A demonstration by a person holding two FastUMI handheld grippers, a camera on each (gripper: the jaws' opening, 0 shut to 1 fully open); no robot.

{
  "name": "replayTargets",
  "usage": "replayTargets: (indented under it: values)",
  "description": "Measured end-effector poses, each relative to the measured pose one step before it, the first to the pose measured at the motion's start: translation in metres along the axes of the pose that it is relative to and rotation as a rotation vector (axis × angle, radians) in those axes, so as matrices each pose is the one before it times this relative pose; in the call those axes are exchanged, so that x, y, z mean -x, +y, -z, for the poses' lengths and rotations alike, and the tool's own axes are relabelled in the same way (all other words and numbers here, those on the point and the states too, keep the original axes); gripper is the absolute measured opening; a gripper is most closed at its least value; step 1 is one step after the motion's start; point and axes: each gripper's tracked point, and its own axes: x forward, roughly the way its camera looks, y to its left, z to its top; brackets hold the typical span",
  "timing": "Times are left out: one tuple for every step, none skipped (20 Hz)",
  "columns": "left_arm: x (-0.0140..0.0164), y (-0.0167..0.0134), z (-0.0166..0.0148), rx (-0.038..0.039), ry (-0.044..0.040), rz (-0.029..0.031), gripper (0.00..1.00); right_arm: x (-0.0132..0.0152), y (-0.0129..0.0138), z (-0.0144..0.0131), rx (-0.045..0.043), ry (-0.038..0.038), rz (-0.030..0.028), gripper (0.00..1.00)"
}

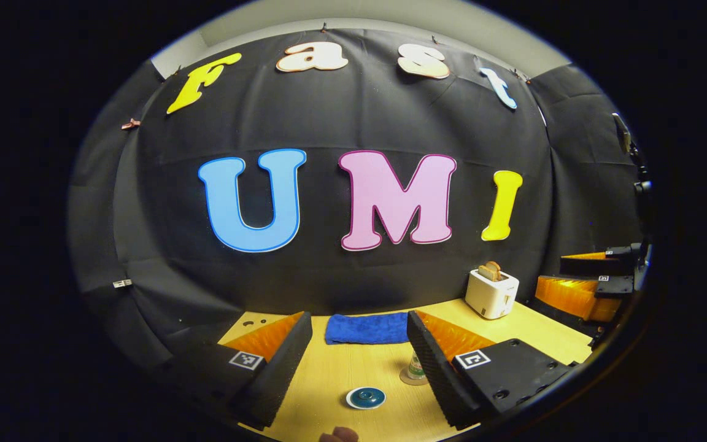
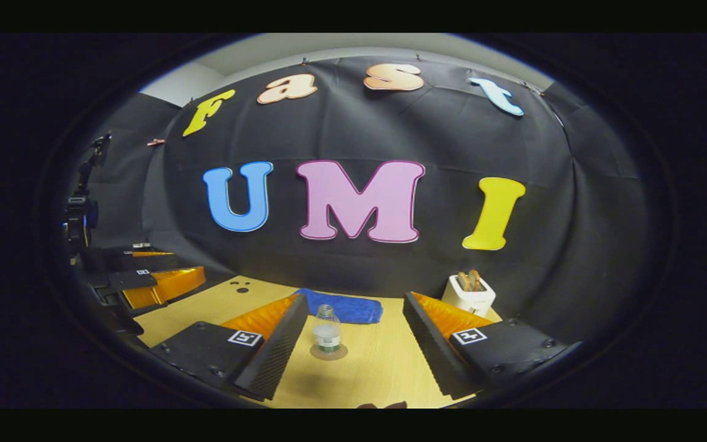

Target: Open the teacup lid with one hand, grasp the water bottle and pour water into the teacup with the other hand; after pouring, place the water bottle on the coaster and then close the teacup lid.

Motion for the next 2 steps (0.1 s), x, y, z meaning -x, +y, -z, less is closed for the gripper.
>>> replayTargets:
  values:
    - [-0.00055, -0.00194, -0.00077, 0.00355, -0.00072, 0.00685, 0.98, 0.00036, -0.00102, -0.00099, 0.00155, 0.00214, 0.00215, 0.96]
    - [-0.00016, -0.00101, -0.00043, 0.00102, 0.00012, 0.0017, 0.97, 0.00029, -0.00058, -0.00009, 0.00196, 0.00074, -0.00003, 0.96]
